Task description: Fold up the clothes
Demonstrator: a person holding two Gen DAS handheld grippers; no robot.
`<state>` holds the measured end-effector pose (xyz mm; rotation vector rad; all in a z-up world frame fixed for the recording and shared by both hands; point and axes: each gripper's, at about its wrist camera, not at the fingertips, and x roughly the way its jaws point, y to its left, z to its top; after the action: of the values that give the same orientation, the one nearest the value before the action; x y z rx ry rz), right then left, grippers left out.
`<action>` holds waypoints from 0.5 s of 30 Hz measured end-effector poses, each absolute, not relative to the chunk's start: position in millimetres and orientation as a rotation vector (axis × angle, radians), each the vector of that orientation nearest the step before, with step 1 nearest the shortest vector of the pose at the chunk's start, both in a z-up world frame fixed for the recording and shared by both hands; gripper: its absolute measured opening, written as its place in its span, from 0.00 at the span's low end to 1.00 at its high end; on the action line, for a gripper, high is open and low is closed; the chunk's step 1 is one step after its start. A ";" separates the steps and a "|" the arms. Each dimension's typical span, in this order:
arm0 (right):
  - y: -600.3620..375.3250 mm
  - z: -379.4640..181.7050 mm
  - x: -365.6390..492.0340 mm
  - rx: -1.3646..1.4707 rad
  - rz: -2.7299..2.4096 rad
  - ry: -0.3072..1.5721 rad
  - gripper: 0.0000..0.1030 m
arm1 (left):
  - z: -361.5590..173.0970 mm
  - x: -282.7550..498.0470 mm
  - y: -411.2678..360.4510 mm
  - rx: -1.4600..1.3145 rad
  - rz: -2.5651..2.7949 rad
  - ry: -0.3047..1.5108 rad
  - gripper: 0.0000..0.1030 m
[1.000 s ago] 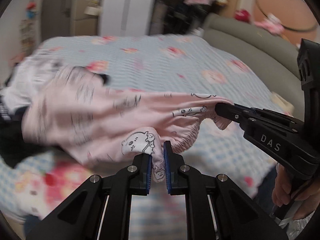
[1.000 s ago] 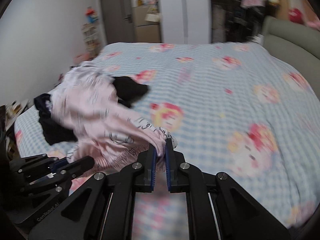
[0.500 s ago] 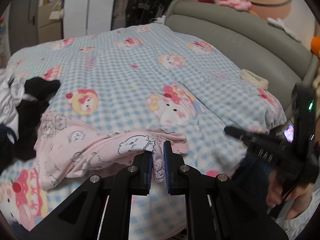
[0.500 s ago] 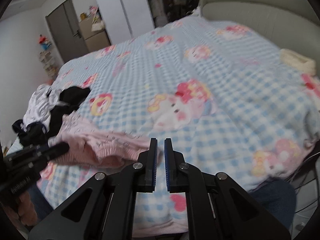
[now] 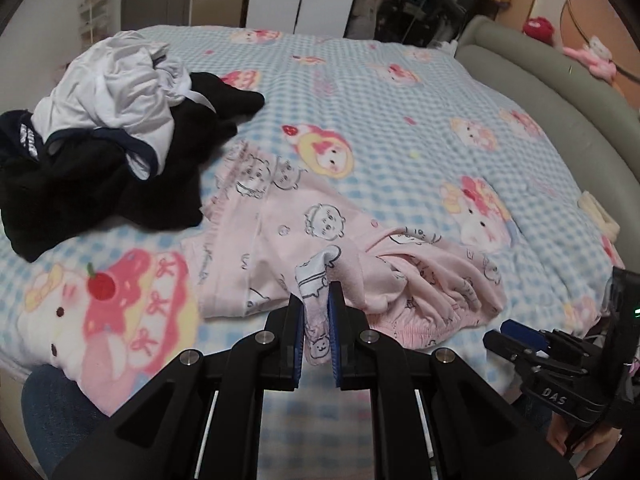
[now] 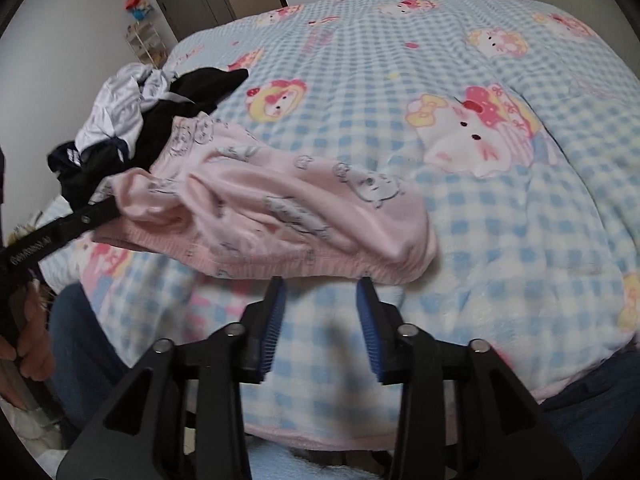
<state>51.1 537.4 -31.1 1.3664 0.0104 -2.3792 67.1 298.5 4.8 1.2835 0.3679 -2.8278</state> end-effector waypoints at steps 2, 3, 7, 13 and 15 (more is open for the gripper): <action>536.5 -37.8 47.9 1.412 -2.402 0.052 0.54 | 11.2 74.5 282.8 1.250 -2.842 0.407 0.12; 536.4 -42.2 46.1 1.443 -2.416 0.079 0.57 | 14.9 76.0 276.9 1.238 -2.845 0.422 0.14; 538.8 -57.7 42.2 1.529 -2.410 0.107 0.58 | 21.2 79.5 257.1 1.236 -2.856 0.480 0.23; 538.5 -76.7 8.7 1.549 -2.310 -0.151 0.84 | -53.7 48.6 267.3 1.669 -2.713 0.690 0.71; 547.4 -80.5 -6.4 1.616 -2.300 -0.273 0.69 | -68.1 48.2 276.0 1.712 -2.701 0.657 0.68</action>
<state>-6.4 547.4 -80.5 1.6162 -0.2731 -2.3000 48.2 276.0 -68.1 1.7123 0.6572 -2.7007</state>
